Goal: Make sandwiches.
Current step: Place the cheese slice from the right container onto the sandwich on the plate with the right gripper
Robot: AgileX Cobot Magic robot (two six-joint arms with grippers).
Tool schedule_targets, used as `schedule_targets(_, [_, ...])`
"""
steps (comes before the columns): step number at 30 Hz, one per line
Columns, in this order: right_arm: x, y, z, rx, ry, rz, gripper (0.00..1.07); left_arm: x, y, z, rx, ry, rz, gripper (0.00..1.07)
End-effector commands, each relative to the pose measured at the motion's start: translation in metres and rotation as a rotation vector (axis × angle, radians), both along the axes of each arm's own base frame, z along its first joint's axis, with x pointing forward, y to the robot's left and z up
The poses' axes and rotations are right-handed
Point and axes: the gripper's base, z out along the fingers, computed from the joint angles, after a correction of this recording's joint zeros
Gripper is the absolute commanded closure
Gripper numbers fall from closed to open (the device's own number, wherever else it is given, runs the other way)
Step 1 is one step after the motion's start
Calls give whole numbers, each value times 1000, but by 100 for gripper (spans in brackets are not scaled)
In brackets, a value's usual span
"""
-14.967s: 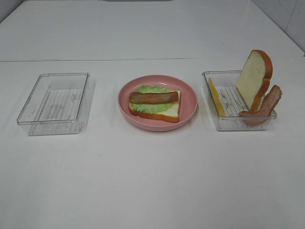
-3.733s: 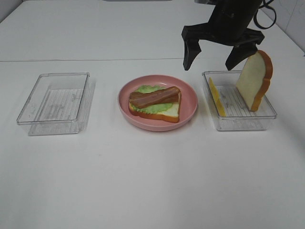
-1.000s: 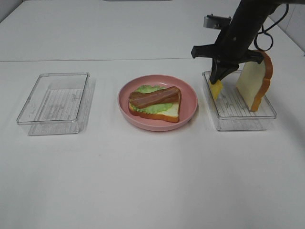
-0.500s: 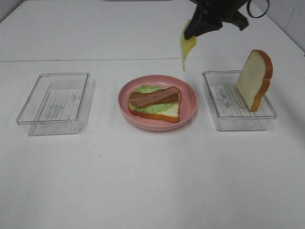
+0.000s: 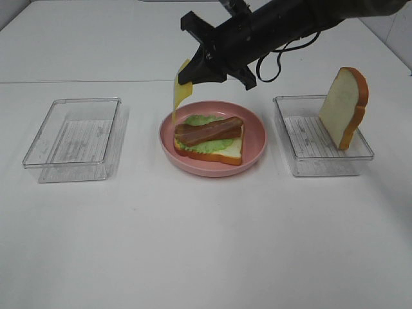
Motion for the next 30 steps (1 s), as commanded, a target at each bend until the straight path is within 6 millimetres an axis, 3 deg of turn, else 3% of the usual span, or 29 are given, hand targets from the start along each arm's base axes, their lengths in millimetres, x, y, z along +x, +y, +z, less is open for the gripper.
schedule_targets(1, [2,4,-14,0,10,-3,107,-2,0,-2,0,-16,-5,9])
schedule_targets(5, [6,6,-38,-27,40,-26,107,-2,0,-2,0,-16,-5,9])
schedule_targets(11, [9,-1,-53,-124,24,-20,107,-2,0,-2,0,-16,-5,9])
schedule_targets(22, [11,-19,-65,-367,12,-56,107,-2,0,-2,0,-16,-5,9])
schedule_targets(30, [12,-21,-66,-390,0,-62,107,-2,0,-2,0,-16,-5,9])
